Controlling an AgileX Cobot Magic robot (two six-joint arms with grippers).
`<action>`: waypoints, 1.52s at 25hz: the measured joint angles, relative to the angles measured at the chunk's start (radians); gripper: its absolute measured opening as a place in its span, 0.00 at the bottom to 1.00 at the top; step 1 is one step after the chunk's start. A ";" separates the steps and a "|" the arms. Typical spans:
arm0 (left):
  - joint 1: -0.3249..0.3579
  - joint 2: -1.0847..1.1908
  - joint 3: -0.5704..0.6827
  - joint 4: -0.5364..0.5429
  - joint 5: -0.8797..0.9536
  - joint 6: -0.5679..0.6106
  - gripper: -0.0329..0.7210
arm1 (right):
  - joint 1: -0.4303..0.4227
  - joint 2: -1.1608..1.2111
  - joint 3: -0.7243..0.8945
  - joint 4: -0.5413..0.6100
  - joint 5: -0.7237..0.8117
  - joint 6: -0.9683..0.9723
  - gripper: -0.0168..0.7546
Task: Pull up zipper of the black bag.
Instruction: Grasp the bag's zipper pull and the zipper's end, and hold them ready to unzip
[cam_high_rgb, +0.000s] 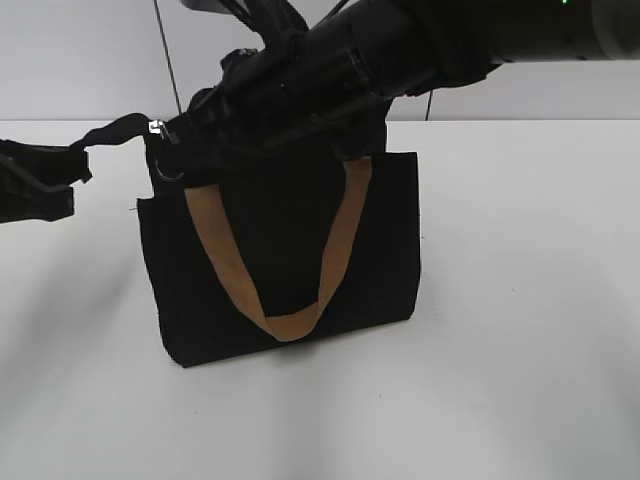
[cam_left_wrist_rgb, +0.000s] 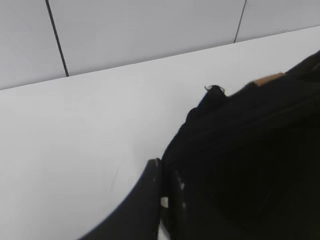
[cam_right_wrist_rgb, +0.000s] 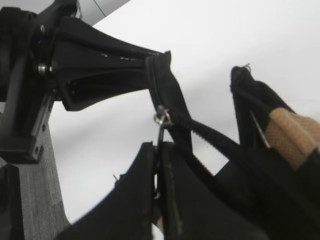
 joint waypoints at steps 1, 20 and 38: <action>0.009 0.000 0.000 0.000 0.001 0.000 0.04 | -0.004 0.000 0.000 0.000 0.010 0.006 0.02; 0.039 0.000 0.000 -0.011 0.046 0.000 0.04 | -0.214 -0.002 0.000 -0.015 0.261 0.187 0.02; 0.042 0.000 0.000 -0.021 0.061 0.000 0.04 | -0.395 -0.053 0.000 -0.163 0.383 0.230 0.02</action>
